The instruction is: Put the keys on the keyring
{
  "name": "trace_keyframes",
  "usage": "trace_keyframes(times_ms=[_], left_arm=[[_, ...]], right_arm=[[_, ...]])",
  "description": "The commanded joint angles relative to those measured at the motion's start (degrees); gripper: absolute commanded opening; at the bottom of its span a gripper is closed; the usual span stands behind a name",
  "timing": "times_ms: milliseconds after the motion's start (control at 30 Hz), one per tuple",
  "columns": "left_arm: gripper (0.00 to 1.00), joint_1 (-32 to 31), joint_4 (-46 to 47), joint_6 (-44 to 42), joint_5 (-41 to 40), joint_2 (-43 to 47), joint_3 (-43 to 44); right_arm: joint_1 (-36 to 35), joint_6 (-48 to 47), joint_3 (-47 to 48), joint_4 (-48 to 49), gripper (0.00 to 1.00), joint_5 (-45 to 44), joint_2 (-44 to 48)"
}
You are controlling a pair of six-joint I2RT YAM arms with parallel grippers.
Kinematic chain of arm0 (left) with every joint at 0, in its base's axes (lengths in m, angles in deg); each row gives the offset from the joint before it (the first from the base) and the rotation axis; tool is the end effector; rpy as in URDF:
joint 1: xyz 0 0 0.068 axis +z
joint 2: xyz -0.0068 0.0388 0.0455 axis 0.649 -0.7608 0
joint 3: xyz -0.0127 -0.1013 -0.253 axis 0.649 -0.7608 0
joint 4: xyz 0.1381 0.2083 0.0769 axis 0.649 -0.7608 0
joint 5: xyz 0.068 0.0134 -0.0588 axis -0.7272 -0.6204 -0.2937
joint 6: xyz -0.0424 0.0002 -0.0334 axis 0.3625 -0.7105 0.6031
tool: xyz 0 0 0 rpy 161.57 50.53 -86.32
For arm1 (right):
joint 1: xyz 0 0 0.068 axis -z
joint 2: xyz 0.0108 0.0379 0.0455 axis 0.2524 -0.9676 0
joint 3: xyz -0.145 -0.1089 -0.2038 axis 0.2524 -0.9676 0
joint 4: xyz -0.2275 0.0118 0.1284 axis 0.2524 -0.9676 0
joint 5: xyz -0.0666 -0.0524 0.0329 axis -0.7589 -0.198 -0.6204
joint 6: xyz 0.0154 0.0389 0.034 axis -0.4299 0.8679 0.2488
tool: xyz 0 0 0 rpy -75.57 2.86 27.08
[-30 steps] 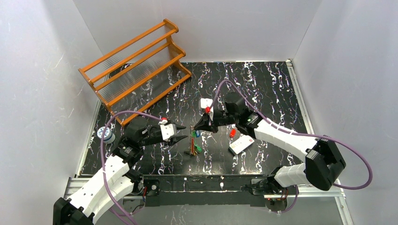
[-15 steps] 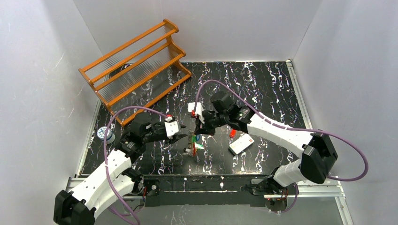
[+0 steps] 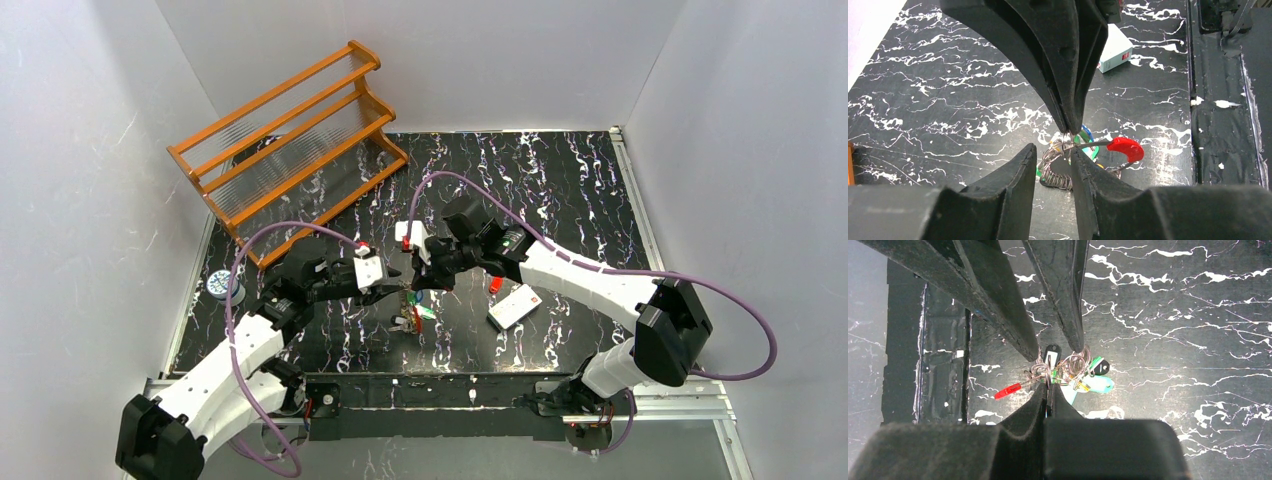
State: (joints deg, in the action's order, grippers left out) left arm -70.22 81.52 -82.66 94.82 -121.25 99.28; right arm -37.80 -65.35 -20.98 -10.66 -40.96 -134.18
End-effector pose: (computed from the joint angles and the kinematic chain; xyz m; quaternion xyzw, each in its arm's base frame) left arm 0.1538 -0.1164 0.2676 0.5584 0.5209 -0.2981 0.5727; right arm 0.1837 0.2686 0.2869 -0.6190 0.6155 0.3381 0.3516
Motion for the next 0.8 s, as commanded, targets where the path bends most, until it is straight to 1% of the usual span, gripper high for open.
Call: trace_keyframes(times_ms=[0,167,467,500,567,600,767], left_arm=[[0.28,-0.1,5.5,4.5,2.5,-0.4,-1.2],[0.24,-0.1,8.4,6.6,3.2,-1.7,-2.2],[0.24,-0.3,8.1,7.0,3.4,-3.0,-2.3],[0.23,-0.3,8.1,6.9,3.4,-3.2,-2.3],[0.17,-0.3,7.7,6.6,3.7,-3.5,-2.3],[0.16,-0.4,7.4,6.3,3.7,-3.6,-2.2],[0.2,-0.5,5.6,4.9,2.9,-3.8,-2.0]], right_arm=[[-0.6,0.8,2.7,2.4,0.01,1.8,0.3],[-0.8,0.9,2.3,2.9,0.01,2.1,0.2],[-0.8,0.9,2.2,3.1,0.01,1.6,0.5],[-0.9,0.9,2.1,3.1,0.01,1.6,0.5],[-0.9,0.9,2.1,3.1,0.01,1.6,0.5],[-0.9,0.8,2.2,3.1,0.01,1.6,0.5],[-0.9,0.6,2.1,3.1,0.01,1.5,0.9]])
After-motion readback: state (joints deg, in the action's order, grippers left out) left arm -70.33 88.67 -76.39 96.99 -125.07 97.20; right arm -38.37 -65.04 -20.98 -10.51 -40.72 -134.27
